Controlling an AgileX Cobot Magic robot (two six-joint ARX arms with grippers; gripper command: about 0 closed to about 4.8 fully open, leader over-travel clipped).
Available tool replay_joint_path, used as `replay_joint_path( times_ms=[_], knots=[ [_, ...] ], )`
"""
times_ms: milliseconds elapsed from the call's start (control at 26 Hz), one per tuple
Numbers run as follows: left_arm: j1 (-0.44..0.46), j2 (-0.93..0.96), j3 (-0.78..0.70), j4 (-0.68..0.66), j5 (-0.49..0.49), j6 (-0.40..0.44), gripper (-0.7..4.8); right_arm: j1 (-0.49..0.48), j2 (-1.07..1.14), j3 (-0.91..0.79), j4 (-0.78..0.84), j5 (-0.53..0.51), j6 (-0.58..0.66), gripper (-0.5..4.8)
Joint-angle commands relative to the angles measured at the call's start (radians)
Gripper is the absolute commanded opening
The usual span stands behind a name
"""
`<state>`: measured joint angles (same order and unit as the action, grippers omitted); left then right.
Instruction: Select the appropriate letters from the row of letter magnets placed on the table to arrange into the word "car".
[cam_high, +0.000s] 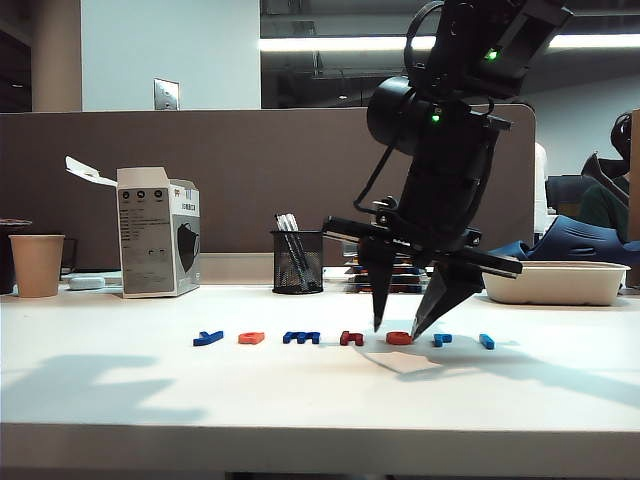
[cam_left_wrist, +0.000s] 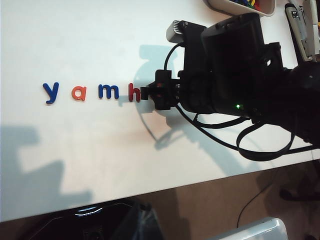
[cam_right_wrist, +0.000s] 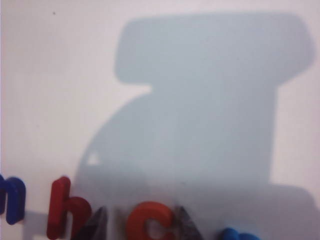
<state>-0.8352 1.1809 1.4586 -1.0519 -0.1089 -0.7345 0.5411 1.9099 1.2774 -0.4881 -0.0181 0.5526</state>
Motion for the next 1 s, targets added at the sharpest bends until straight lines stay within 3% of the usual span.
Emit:
replay_joint_path(
  times_ms=[39, 1001],
  knots=[
    [0.001, -0.002, 0.002, 0.006, -0.003, 0.001, -0.05, 0.010, 0.005, -0.002, -0.042, 0.028, -0.003, 1.65],
    [0.001, -0.002, 0.002, 0.006, -0.003, 0.001, -0.05, 0.039, 0.045, -0.002, -0.070, 0.072, -0.003, 1.65]
  ],
)
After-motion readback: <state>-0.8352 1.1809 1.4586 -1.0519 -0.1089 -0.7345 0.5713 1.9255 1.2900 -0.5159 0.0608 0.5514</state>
